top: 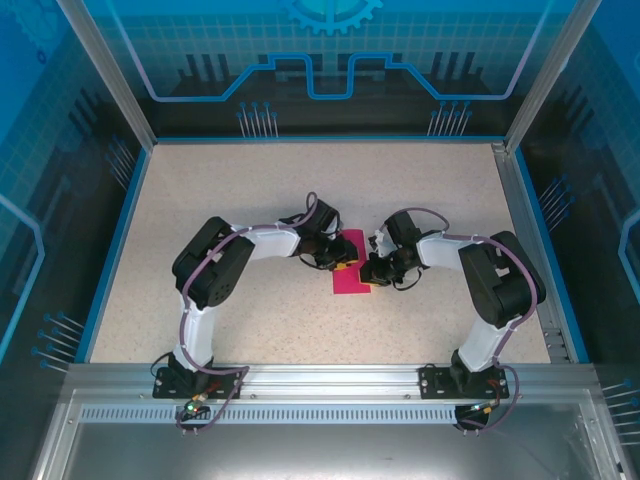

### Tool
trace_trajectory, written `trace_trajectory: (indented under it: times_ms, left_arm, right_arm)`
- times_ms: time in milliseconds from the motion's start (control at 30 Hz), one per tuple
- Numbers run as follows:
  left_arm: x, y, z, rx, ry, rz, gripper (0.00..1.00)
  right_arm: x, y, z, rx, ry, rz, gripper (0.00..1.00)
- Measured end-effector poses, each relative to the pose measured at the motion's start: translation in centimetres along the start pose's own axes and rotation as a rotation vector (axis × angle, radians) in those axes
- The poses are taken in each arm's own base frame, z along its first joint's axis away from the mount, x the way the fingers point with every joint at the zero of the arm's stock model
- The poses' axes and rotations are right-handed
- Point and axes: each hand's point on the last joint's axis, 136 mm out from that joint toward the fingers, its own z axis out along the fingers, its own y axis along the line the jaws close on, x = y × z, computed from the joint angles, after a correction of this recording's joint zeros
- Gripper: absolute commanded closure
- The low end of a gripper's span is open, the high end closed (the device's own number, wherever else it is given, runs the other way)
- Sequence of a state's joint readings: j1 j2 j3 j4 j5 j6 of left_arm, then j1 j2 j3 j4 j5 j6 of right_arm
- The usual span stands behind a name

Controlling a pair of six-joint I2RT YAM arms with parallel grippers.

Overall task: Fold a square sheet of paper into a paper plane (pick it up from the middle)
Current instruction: Fold the triangle a second time at the center of the table.

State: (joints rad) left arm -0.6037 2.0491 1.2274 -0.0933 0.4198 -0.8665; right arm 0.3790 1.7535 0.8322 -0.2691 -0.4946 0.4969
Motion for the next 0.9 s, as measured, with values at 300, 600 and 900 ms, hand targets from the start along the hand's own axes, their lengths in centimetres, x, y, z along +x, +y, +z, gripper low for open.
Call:
trace_trajectory:
  times_ms: [300, 600, 900]
  left_arm:
    - [-0.8, 0.8, -0.8, -0.018, -0.013, -0.027, 0.68]
    - [-0.7, 0.8, -0.8, -0.021, -0.012, -0.026, 0.68]
    - [-0.9, 1.0, -1.2, -0.034, -0.012, -0.034, 0.68]
  right_arm:
    - [0.0, 0.0, 0.0, 0.0, -0.001, -0.003, 0.9]
    - [0.0, 0.0, 0.0, 0.0, 0.0, -0.008, 0.9]
    - [0.0, 0.0, 0.0, 0.0, 0.0, -0.012, 0.9]
